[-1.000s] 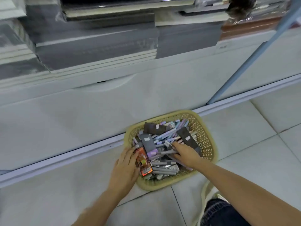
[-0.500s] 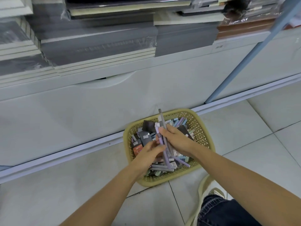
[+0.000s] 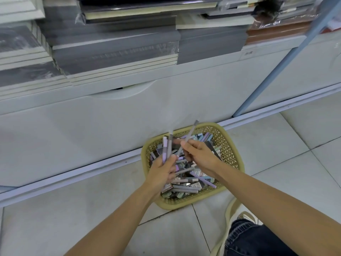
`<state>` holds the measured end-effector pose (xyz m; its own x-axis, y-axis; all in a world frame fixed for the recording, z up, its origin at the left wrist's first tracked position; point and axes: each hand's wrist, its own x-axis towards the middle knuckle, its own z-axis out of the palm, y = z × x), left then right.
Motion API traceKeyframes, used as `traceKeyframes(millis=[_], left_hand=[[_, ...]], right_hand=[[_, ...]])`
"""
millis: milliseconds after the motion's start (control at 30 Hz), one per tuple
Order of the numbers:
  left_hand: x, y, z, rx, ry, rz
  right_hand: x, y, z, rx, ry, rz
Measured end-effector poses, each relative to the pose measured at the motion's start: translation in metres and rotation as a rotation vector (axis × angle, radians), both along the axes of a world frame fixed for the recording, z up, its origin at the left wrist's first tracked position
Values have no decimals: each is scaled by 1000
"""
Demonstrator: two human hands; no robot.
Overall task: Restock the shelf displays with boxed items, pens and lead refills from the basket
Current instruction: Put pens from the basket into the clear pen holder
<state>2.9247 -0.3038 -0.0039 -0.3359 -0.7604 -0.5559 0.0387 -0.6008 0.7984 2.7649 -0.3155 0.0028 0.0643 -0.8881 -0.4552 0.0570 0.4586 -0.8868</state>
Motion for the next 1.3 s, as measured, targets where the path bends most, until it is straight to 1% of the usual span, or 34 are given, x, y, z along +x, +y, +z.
traceKeyframes(millis=[67, 100, 233, 300, 367, 433, 500, 533, 667, 767, 933, 1033, 1133, 1233, 1300], left_hand=[[6, -4, 7, -17, 2, 88], [9, -7, 11, -31, 7, 95], [12, -12, 41, -76, 7, -24], [11, -13, 60, -119, 2, -26], [13, -14, 80, -161, -3, 13], [15, -14, 100, -207, -37, 25], [18, -12, 123, -258, -45, 15], [18, -11, 136, -276, -35, 5], [22, -9, 196, -362, -5, -41], [29, -12, 247, -458, 28, -95], [43, -30, 341, -544, 134, -23], [56, -38, 389, -729, 141, 36], [67, -45, 423, -883, 131, 119], [71, -55, 445, -939, 109, 219], [70, -62, 451, -960, 106, 233]], right_hand=[[-6, 0, 7, -24, -38, 12], [-8, 0, 12, -39, -53, 38], [-4, -3, 41, -117, -43, 80], [-3, -5, 61, -148, -46, 78], [-5, -8, 85, -201, -47, 29], [-7, -13, 112, -299, -57, -103], [-11, -17, 142, -410, -64, -209], [-12, -18, 158, -456, -68, -225], [-14, -18, 223, -594, -82, -181], [-16, -18, 280, -722, -46, -156], [-20, -25, 399, -995, -77, -221], [-15, -32, 465, -1166, -30, -245], [-11, -49, 507, -1258, 52, -305], [-11, -73, 519, -1252, 235, -336], [-11, -92, 513, -1204, 353, -344]])
